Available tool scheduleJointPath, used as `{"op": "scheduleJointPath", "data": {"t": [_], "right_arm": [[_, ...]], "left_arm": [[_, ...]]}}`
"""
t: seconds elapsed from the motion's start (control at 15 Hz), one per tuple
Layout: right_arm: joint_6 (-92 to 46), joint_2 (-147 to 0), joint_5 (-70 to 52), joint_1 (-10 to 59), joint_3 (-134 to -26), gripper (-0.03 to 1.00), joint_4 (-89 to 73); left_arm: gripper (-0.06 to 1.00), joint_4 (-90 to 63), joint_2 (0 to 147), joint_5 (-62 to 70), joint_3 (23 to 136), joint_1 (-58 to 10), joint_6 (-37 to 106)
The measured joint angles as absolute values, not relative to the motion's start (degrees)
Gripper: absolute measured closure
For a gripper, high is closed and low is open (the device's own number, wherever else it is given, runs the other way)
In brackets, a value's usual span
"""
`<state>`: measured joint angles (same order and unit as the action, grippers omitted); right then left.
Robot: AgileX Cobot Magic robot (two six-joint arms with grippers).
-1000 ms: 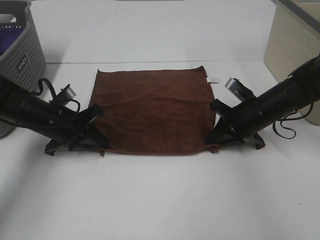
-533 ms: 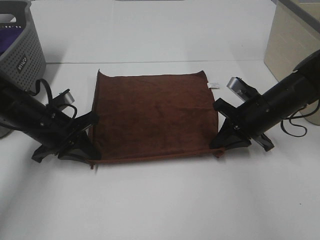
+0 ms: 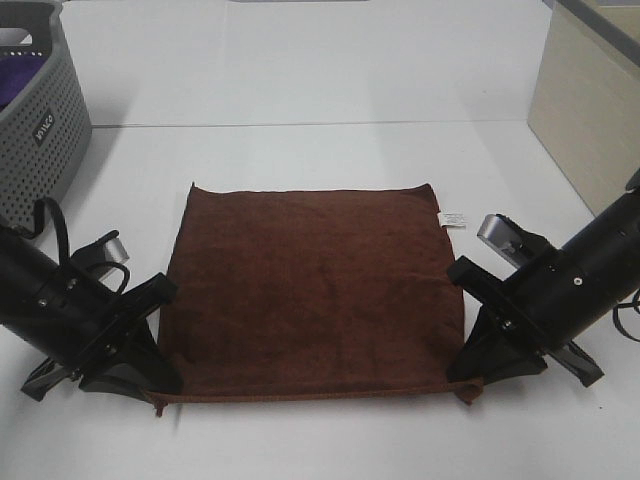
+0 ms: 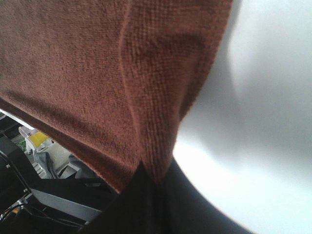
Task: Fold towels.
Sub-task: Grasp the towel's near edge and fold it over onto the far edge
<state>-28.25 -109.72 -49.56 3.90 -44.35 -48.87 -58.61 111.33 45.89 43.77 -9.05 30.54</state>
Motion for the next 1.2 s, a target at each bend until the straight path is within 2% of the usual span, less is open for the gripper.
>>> {"op": "scheduleJointPath", "data": {"t": [0.2, 0.47, 0.87, 1.2], "right_arm": [[-28.25, -108.52, -49.27, 3.9, -48.07, 0.95, -47.96], [-28.07, -109.38, -49.16, 3.9, -59.53, 0.95, -46.18], [-25.9, -120.49, -51.85, 3.9, -82.16, 0.95, -44.86], [-25.67, -129.03, -49.96, 3.9, -90.76, 0.95, -44.4]], "left_arm": [[0.92, -58.38, 111.04, 45.84, 46.98, -9.05, 30.37], [0.92, -54.37, 111.04, 44.35, 58.21, -9.05, 25.55], [0.92, -47.56, 115.22, 38.56, 73.8, -9.05, 19.02], [0.92, -46.07, 123.7, 35.18, 82.1, -9.11, 18.85]]}}
